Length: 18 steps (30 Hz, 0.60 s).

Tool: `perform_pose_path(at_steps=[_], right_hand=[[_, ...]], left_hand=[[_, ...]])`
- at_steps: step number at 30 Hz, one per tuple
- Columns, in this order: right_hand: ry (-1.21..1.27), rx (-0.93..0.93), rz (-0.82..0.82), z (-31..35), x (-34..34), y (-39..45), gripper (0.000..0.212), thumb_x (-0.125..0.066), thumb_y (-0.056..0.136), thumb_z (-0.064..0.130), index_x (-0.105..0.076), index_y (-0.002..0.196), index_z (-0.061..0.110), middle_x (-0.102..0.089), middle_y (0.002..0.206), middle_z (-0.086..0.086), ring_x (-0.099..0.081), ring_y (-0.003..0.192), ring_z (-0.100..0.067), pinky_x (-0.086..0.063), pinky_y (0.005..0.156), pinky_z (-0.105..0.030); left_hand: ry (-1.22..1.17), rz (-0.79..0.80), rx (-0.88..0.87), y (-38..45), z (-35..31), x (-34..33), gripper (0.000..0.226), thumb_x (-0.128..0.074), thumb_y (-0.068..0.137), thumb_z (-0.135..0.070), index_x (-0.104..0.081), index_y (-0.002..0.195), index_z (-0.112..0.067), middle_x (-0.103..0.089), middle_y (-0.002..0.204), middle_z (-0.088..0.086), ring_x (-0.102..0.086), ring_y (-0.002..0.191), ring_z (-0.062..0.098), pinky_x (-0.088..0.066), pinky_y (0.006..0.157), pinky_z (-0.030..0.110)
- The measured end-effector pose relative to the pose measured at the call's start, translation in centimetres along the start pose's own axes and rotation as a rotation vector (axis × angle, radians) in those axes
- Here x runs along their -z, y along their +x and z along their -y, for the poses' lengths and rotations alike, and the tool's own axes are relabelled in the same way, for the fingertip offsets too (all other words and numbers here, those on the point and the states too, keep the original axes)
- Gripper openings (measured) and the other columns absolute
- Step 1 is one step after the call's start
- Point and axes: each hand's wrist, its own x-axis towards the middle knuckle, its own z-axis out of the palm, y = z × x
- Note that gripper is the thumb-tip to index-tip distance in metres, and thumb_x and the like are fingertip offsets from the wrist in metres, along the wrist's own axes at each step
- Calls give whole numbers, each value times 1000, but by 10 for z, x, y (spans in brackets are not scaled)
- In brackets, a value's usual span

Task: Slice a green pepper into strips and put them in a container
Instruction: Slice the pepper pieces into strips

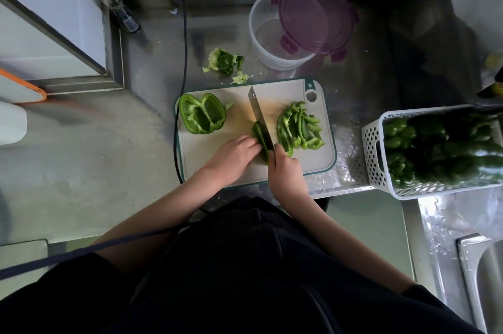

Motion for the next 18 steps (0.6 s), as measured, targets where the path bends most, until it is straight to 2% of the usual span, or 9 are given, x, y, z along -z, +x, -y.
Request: perform_pose_path(at_steps=[7, 14, 18], right_hand=[[33, -2, 5, 0, 3, 6, 24, -37, 100, 20, -51, 92, 3, -59, 73, -19, -57, 67, -38, -47, 60, -43], [-46, 67, 37, 13, 9, 28, 23, -35, 101, 23, -48, 94, 5, -62, 77, -19, -59, 68, -36, -50, 60, -42], [-60, 16, 74, -18, 17, 2, 23, -38, 100, 26, -53, 97, 7, -62, 79, -19, -59, 71, -37, -51, 64, -43]], left_hand=[[0, -6, -18, 1, 1, -3, 37, -68, 67, 10, -67, 102, -1, -65, 102, 14, -61, 100, 33, -58, 71, 40], [30, -11, -34, 1, -1, -2, 39, -74, 56, 9, -69, 94, 1, -67, 92, 15, -66, 86, 32, -58, 61, 37], [50, -6, -23, -2, -1, -6, 41, -73, 60, 11, -68, 99, -1, -67, 97, 13, -65, 93, 31, -57, 68, 36]])
